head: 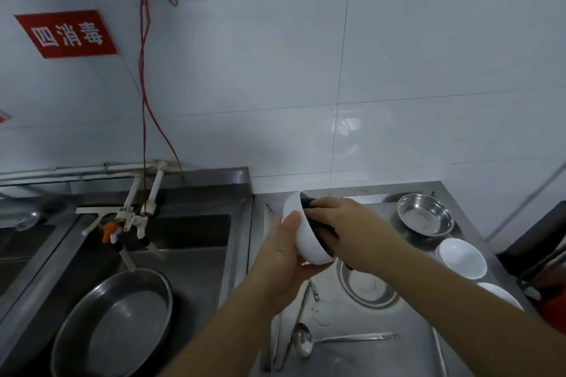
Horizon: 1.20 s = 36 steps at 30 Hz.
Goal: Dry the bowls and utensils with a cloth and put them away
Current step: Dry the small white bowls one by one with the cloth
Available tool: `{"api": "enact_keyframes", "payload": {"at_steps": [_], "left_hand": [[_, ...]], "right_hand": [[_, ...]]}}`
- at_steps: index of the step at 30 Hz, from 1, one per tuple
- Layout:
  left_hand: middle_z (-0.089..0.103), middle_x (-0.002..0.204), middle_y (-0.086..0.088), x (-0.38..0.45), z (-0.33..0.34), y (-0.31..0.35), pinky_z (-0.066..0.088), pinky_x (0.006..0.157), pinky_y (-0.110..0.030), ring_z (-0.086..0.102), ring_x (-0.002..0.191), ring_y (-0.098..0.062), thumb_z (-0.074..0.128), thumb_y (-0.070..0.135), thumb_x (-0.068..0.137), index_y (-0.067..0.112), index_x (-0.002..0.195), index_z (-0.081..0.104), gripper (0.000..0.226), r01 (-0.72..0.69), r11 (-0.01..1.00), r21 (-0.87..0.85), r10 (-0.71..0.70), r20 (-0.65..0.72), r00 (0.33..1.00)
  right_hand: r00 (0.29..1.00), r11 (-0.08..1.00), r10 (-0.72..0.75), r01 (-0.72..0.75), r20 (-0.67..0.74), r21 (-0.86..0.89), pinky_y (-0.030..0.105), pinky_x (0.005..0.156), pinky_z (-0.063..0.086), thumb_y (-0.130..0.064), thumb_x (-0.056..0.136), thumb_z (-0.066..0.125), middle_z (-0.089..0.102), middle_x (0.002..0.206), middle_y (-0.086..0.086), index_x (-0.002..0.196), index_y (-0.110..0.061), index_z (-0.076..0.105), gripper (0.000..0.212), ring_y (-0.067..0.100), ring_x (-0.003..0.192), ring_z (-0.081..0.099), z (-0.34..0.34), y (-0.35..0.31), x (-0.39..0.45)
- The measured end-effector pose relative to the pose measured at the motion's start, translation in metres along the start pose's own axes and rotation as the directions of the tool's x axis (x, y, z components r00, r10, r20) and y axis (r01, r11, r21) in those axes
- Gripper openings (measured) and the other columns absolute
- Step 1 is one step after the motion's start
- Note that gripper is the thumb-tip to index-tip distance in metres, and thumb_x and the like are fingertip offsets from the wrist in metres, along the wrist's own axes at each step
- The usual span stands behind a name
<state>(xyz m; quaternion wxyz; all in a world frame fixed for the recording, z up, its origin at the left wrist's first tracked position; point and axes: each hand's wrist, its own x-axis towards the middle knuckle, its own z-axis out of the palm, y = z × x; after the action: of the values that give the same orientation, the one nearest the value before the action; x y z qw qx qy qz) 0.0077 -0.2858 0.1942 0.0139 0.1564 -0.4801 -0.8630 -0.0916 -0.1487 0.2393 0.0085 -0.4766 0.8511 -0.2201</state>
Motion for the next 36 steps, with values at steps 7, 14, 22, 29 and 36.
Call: {"api": "enact_keyframes", "payload": {"at_steps": [7,14,22,29,36], "left_hand": [[0.060,0.143,-0.022,0.000,-0.013,0.017,0.057,0.097,-0.067,0.065,0.126,-0.043,0.087,0.066,0.066,0.021,0.152,0.046,0.105,-0.127,0.974,0.187,0.121,0.043,0.992],[0.055,0.148,-0.020,-0.009,-0.018,0.023,0.055,0.104,-0.054,0.059,0.133,-0.042,0.082,0.065,0.079,0.022,0.155,0.043,0.097,-0.233,0.945,0.229,0.170,0.264,0.950],[0.041,0.144,-0.047,-0.008,-0.002,0.006,0.044,0.108,-0.073,0.043,0.135,-0.065,0.072,0.063,0.090,-0.003,0.159,0.025,0.107,-0.214,0.970,0.118,0.170,0.306,0.937],[0.049,0.155,-0.028,-0.011,0.009,-0.001,0.050,0.108,-0.064,0.052,0.141,-0.046,0.083,0.067,0.078,0.015,0.161,0.035,0.108,-0.181,0.979,0.090,0.168,0.136,0.976],[0.055,0.151,-0.024,-0.007,0.006,0.005,0.044,0.104,-0.079,0.055,0.138,-0.048,0.079,0.067,0.082,0.020,0.158,0.042,0.097,-0.201,0.974,0.102,0.194,0.080,0.978]], "right_hand": [[0.916,0.939,0.289,-0.327,0.278,0.103,0.041,0.081,0.061,-0.035,0.099,0.055,0.076,0.089,0.000,0.102,-0.023,0.077,0.025,0.019,0.082,0.071,-0.032,-0.030,0.011],[0.786,0.400,0.278,-0.617,0.552,0.677,0.043,0.077,0.064,-0.018,0.098,0.070,0.077,0.107,0.021,0.113,-0.006,0.077,0.021,0.037,0.093,0.077,-0.058,-0.031,-0.007],[0.847,-0.412,0.291,-0.309,0.445,0.857,0.036,0.065,0.066,-0.020,0.077,0.072,0.078,0.087,0.021,0.081,0.001,0.083,0.024,0.028,0.074,0.078,-0.030,-0.054,-0.029],[0.760,0.481,0.640,-0.285,-0.111,0.829,0.041,0.072,0.059,-0.024,0.096,0.061,0.072,0.082,0.016,0.088,-0.012,0.074,0.019,0.032,0.079,0.070,-0.009,-0.052,-0.014],[0.993,0.998,0.032,-0.037,-0.116,-0.043,0.038,0.083,0.052,-0.021,0.102,0.056,0.072,0.113,-0.002,0.124,-0.022,0.072,0.027,0.022,0.101,0.065,-0.026,-0.028,-0.010]]}}
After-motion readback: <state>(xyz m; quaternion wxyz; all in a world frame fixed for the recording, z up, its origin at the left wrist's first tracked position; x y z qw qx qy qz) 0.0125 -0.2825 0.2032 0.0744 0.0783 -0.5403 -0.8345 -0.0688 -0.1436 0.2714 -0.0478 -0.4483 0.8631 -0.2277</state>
